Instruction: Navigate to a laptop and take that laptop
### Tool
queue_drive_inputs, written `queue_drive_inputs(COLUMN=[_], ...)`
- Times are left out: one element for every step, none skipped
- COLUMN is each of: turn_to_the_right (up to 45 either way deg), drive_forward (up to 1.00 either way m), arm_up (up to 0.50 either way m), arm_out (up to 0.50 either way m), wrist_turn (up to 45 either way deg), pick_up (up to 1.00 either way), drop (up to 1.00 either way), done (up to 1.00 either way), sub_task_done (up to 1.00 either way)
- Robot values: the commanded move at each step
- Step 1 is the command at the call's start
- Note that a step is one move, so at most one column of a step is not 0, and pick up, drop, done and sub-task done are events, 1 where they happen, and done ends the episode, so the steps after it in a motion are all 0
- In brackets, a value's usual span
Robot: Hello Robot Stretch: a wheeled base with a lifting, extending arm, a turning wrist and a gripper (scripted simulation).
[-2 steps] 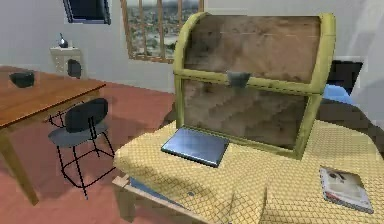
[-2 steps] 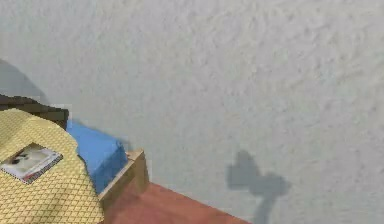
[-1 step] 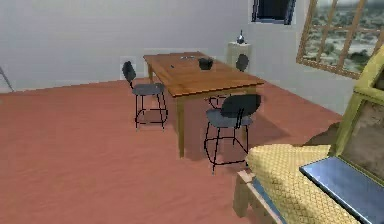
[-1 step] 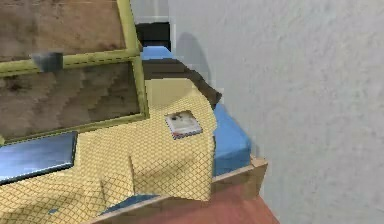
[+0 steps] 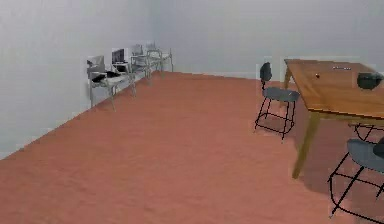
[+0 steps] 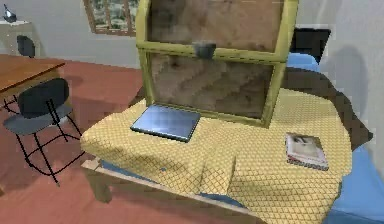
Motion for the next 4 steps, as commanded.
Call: queue_drive_inputs(turn_to_the_right=[45.0,45.0,9.0,0.0], drive_forward=[0.00,0.00,0.00,0.45], arm_up=[0.00,0.00,0.00,0.00], arm_out=[0.00,0.00,0.00,0.00], wrist_turn=[0.0,0.0,0.0,0.0], pick_up=[0.00,0.00,0.00,0.00], drop=[0.00,0.00,0.00,0.00], done=[0.00,0.00,0.00,0.00], sub_task_done=[0.00,0.00,0.00,0.00])
